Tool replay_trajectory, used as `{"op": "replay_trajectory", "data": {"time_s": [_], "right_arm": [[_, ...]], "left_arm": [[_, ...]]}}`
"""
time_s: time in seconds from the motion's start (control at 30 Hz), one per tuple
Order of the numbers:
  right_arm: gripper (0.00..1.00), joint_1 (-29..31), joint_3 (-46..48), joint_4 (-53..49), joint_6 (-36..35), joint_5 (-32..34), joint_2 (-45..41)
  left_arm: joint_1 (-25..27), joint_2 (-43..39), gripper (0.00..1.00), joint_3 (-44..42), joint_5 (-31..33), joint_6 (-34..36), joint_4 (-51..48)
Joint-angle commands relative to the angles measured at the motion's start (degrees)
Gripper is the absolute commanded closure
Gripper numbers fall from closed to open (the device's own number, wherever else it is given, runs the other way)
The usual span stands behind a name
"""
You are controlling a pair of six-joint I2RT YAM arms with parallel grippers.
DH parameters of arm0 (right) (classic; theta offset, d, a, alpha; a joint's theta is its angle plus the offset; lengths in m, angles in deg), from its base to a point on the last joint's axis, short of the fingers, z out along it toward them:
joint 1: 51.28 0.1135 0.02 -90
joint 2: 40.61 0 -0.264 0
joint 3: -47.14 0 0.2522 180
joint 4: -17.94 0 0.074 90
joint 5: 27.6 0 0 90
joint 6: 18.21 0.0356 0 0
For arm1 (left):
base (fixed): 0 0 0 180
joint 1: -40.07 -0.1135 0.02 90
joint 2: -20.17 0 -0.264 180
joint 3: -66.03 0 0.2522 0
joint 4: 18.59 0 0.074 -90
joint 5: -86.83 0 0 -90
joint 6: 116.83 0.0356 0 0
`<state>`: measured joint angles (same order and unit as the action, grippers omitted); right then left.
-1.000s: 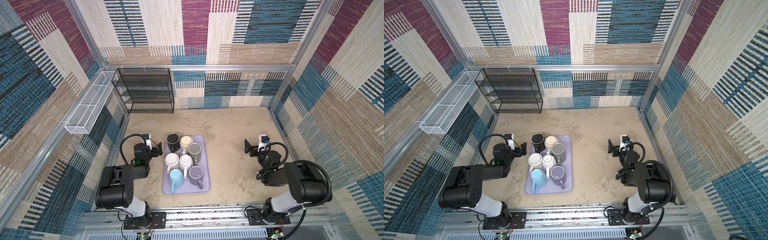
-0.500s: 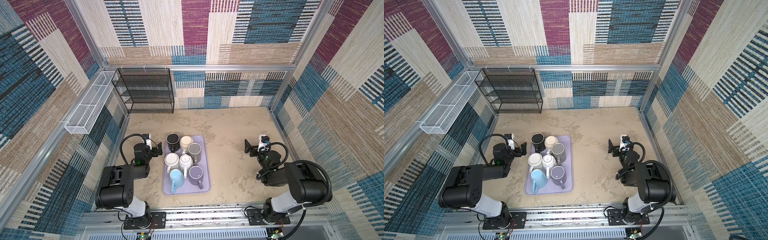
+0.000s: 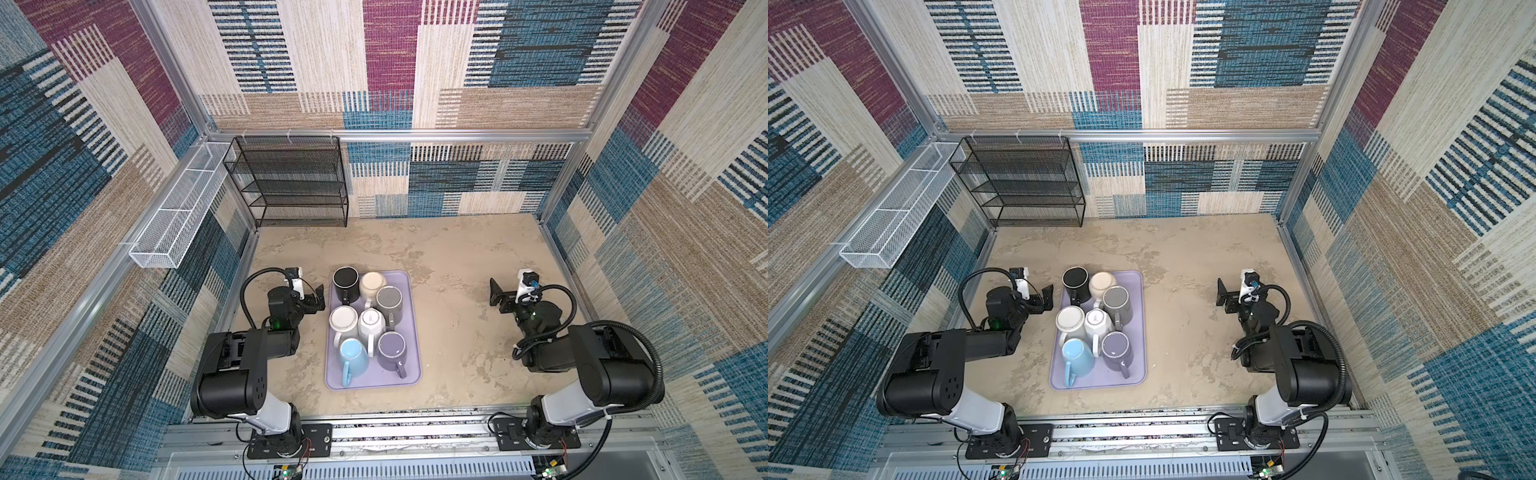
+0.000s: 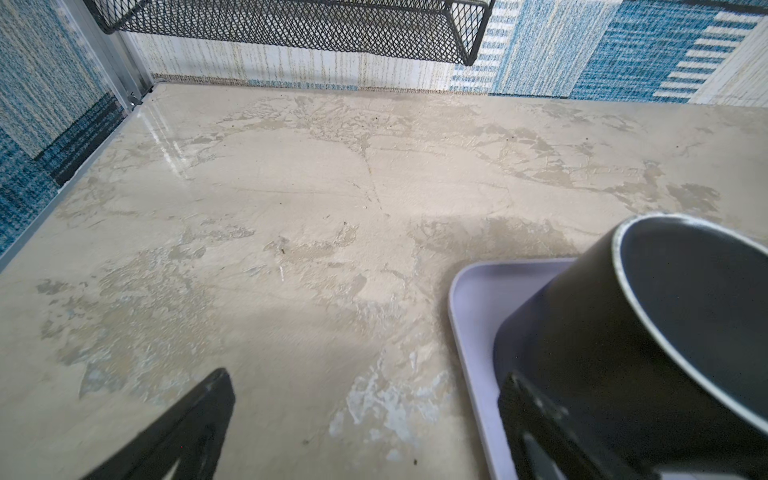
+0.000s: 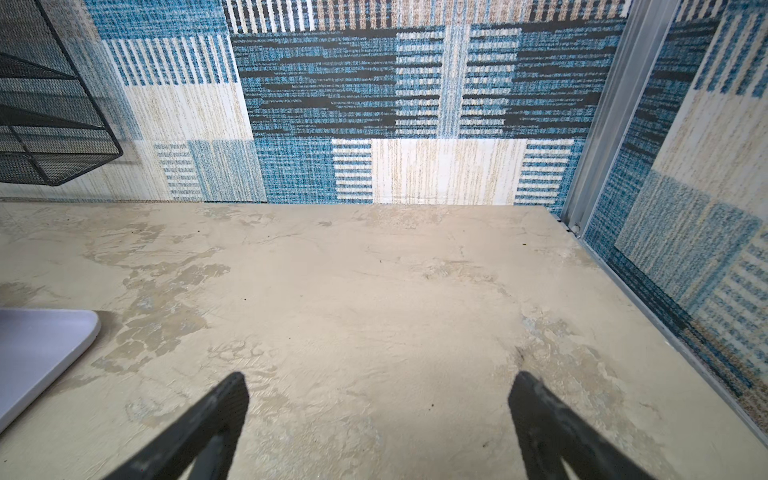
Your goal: Turn the mug right side up
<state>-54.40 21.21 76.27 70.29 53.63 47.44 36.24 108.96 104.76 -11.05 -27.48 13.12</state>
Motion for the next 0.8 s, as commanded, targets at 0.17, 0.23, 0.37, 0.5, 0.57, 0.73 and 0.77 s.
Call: {"op": "replay_trajectory", "data": {"time_s": [0.17, 0.23, 0.37, 0.5, 0.57, 0.73, 0.77], "right_arm": [[0.00, 0.13, -0.39, 0.59, 0.44, 0.41, -0.07], [0.00, 0.13, -0.31, 0.58, 0.45, 0.46, -0.07], [0.00, 0.13, -0.18, 0.87, 0.49, 0.39, -0.22], [0.00, 0.13, -1.89, -3.57, 0.99, 1.85, -2.12], [0.00, 0.13, -2.77, -6.76, 1.35, 2.56, -3.91], [0.00, 0.13, -5.22, -13.28, 1.51, 3.17, -6.48], [0.00, 0.21, -5.98, -14.79, 1.39, 2.79, -6.85]], "left_arm": [[0.02, -0.29, 0.00, 0.43, -0.66, 1.80, -0.06], [0.06, -0.45, 0.00, 0.56, 0.38, 1.37, -0.29], [0.06, -0.46, 0.00, 0.53, 0.50, 1.44, -0.39], [0.05, -3.07, 0.00, 2.31, 1.28, 1.09, -5.73], [0.12, -4.21, 0.00, 3.56, 1.34, 1.28, -8.39], [0.61, -8.88, 0.00, 6.68, 5.17, 0.64, -17.99], [0.99, -10.15, 0.00, 7.53, 6.24, 0.37, -19.48]]}}
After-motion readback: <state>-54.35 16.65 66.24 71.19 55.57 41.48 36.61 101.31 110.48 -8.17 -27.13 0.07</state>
